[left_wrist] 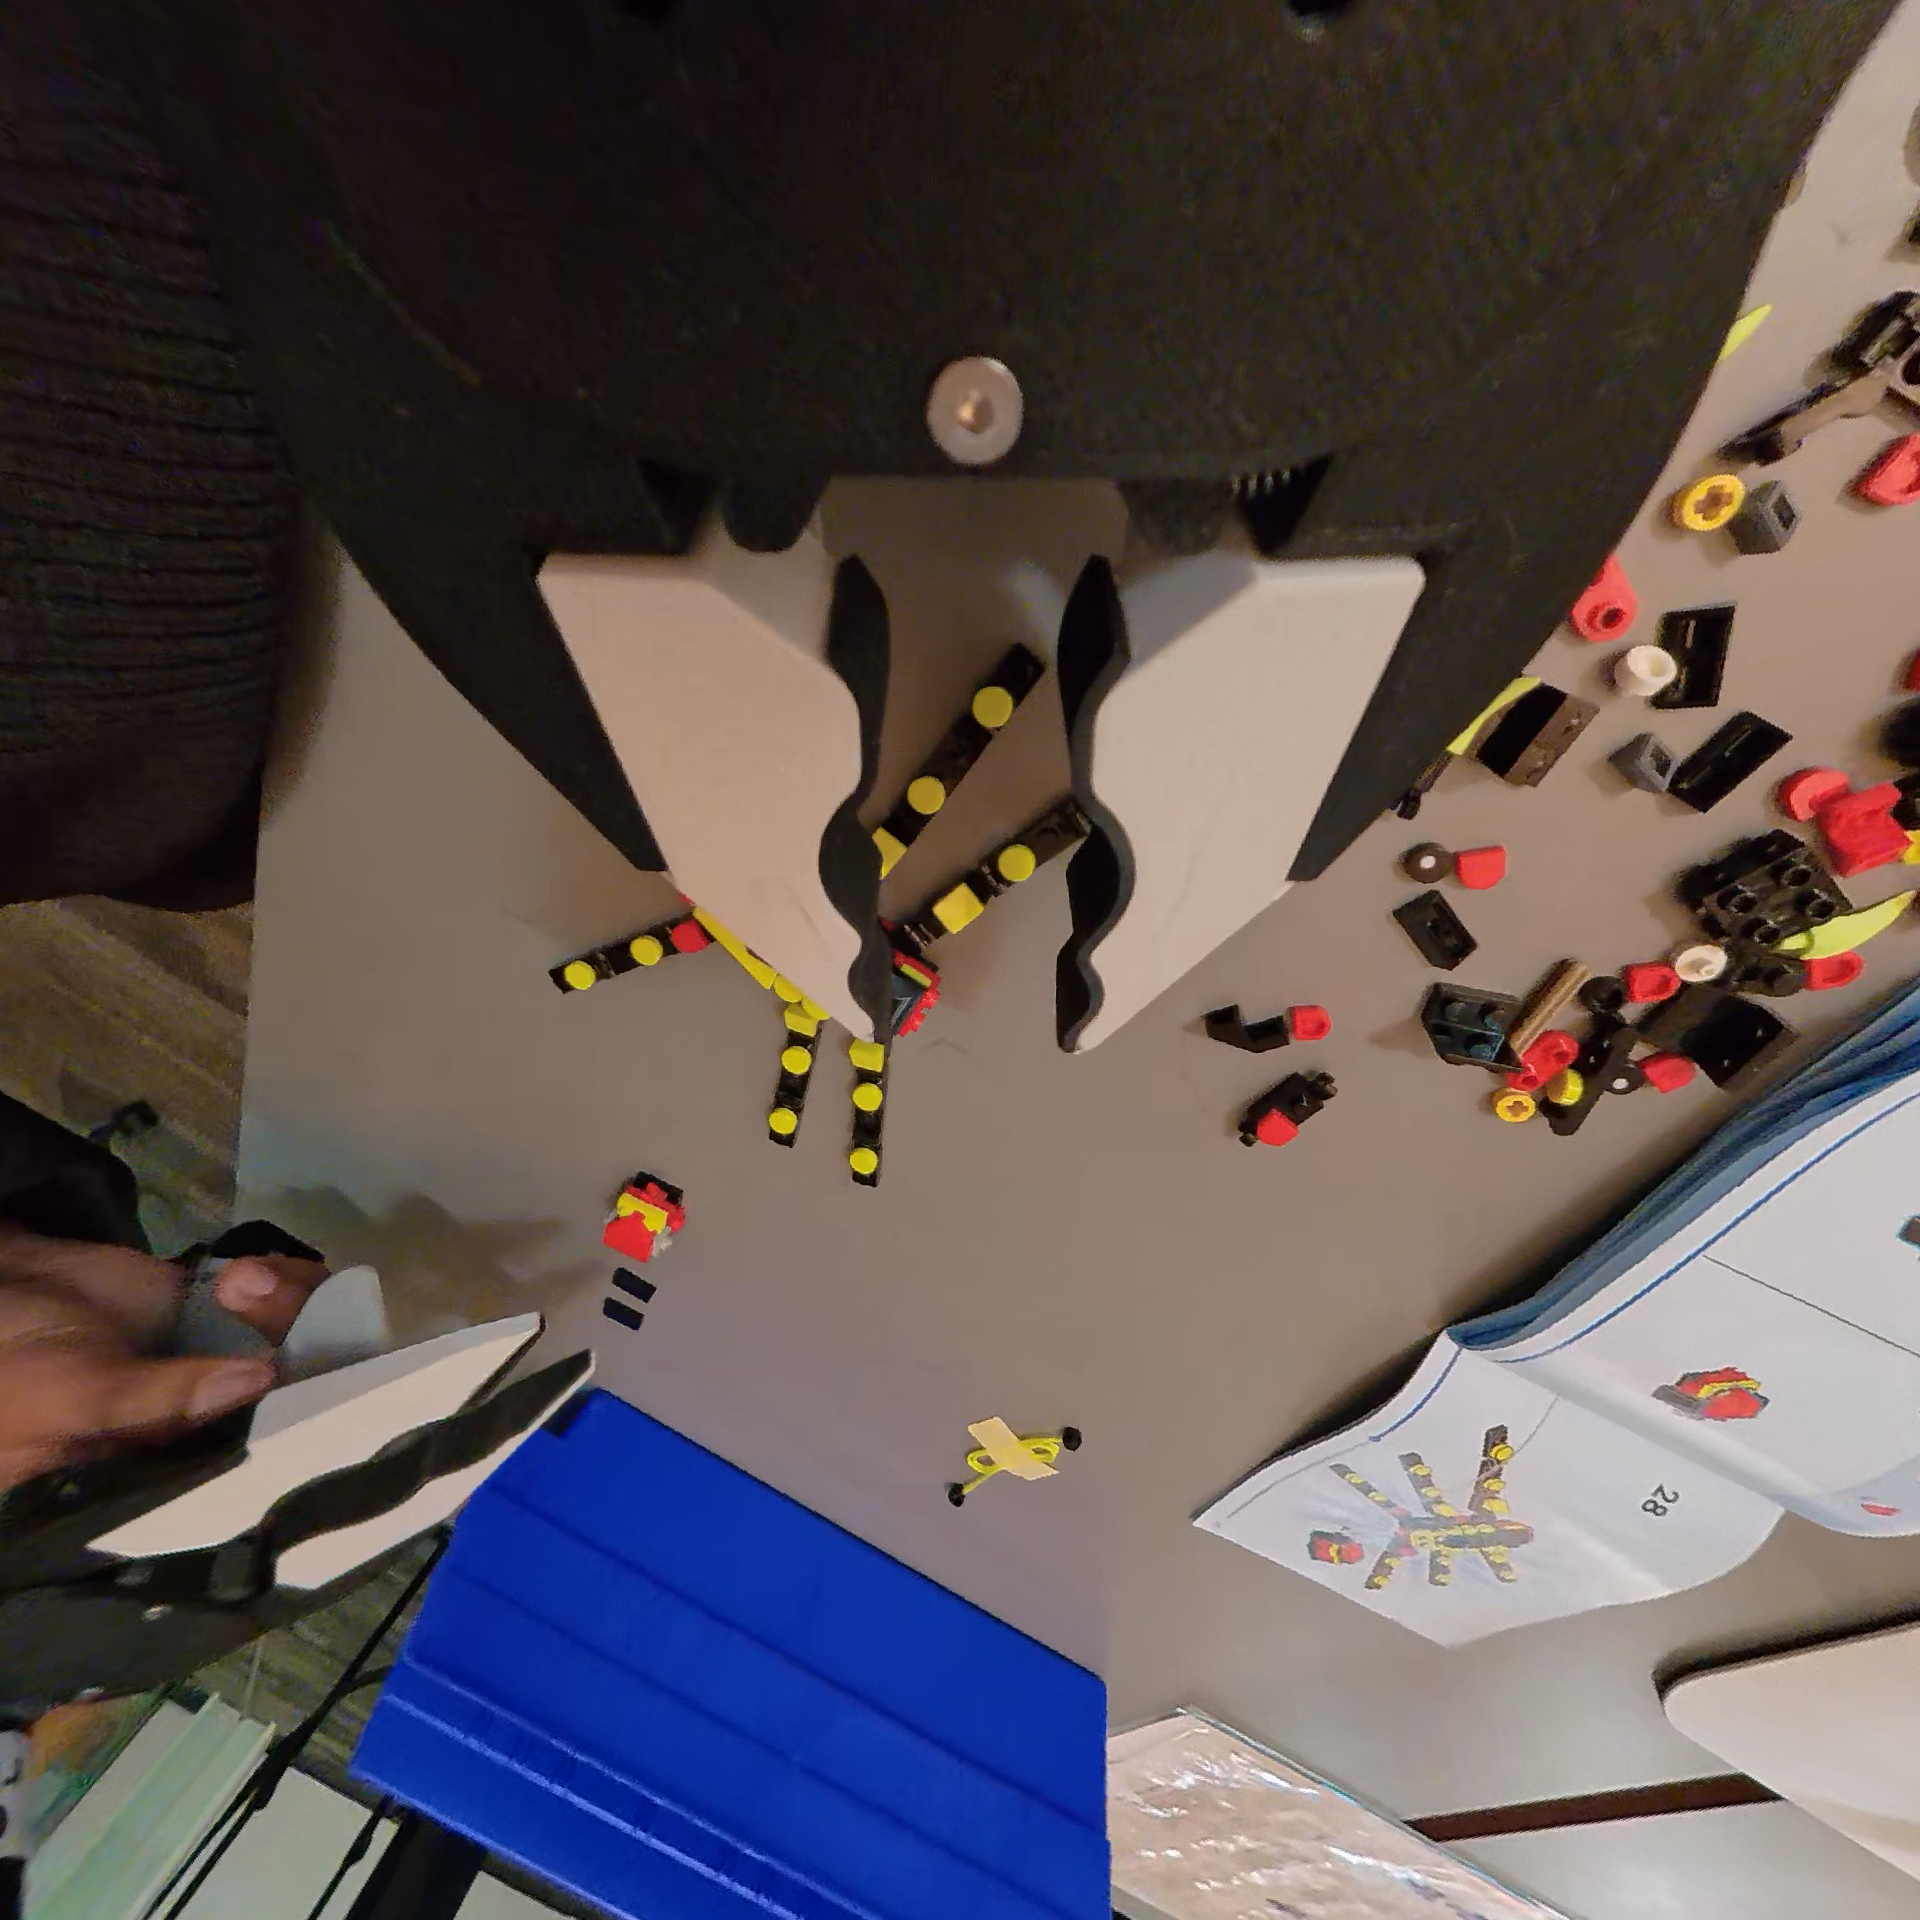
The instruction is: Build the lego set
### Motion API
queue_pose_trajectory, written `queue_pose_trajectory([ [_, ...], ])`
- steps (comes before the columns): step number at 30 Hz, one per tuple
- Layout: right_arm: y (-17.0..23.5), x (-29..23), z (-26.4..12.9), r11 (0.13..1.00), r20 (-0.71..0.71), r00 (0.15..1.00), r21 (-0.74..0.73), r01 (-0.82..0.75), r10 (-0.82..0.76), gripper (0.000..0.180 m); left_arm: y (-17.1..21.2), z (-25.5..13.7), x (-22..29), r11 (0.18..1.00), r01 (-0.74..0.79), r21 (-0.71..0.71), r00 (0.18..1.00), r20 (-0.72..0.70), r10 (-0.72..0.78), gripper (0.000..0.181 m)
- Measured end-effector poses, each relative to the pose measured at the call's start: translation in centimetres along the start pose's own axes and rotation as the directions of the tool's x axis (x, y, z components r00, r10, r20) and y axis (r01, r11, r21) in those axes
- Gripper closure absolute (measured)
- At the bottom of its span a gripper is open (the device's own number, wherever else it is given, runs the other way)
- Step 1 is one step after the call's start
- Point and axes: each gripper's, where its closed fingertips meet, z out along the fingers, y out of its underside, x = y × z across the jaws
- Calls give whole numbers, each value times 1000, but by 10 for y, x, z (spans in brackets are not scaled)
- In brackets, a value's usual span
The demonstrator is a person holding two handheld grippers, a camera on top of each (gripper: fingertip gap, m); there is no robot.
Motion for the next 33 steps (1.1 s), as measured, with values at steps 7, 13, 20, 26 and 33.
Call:
queue_pose_trajectory([
  [7,-4,2,2,993,-44,992,12,122,-121,159,-1,1,-5,1000,10,4,1000,7,-10,148],
  [13,-12,9,1,993,-39,995,68,99,-97,160,-24,-21,-46,985,-111,134,975,206,82,155],
  [20,-13,12,5,993,-13,997,91,76,-75,161,-35,-35,-71,966,0,259,976,212,-56,156],
  [26,-11,15,6,993,-27,996,84,84,-82,162,-37,-39,-79,947,107,304,974,160,-161,153],
  [33,-13,20,6,993,-32,997,95,70,-67,163,-35,-37,-82,945,136,297,972,146,-186,152],
])
